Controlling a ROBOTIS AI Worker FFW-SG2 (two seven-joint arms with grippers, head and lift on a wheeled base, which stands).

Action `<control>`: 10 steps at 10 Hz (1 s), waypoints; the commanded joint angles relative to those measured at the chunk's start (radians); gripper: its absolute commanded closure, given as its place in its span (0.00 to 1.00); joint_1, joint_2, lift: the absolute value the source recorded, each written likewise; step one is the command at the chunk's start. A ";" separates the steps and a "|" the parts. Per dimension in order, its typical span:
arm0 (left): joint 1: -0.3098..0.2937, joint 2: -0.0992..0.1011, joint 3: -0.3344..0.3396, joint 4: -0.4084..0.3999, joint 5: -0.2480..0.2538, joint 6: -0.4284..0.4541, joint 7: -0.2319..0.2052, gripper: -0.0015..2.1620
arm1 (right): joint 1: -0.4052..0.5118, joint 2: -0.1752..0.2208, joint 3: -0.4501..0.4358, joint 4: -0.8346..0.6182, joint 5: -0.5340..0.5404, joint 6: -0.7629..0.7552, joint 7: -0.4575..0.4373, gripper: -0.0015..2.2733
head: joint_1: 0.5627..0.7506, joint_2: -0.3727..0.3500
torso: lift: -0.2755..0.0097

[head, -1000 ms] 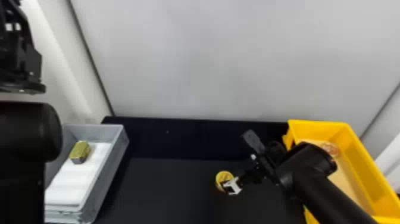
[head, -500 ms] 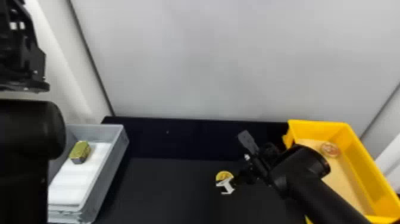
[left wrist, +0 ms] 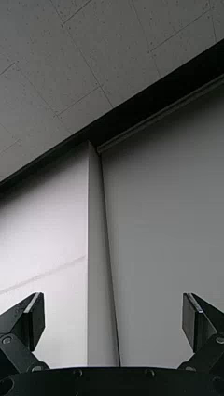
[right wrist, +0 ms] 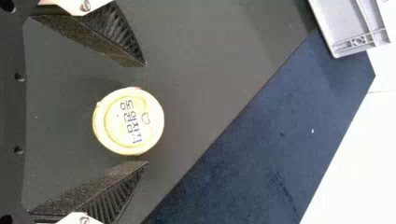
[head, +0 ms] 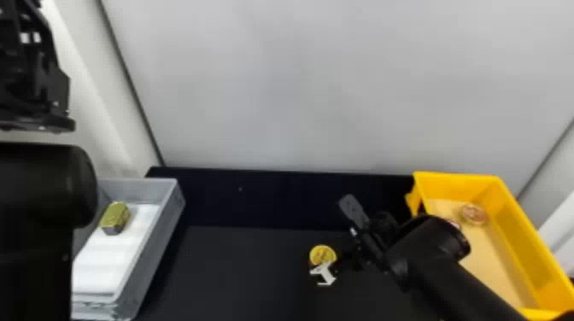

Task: Pick up the round yellow can and place it in the yellow rectangular box

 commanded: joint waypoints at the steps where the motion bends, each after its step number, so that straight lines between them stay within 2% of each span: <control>1: -0.001 0.000 -0.002 0.001 0.000 -0.001 0.000 0.07 | -0.008 -0.001 0.000 0.024 0.003 -0.021 -0.019 0.00 | 0.53 0.59 | 0.93; 10: -0.004 -0.003 -0.004 0.004 0.000 -0.004 -0.001 0.07 | -0.006 0.014 -0.021 0.047 -0.003 -0.044 -0.022 0.00 | 0.53 0.59 | 0.93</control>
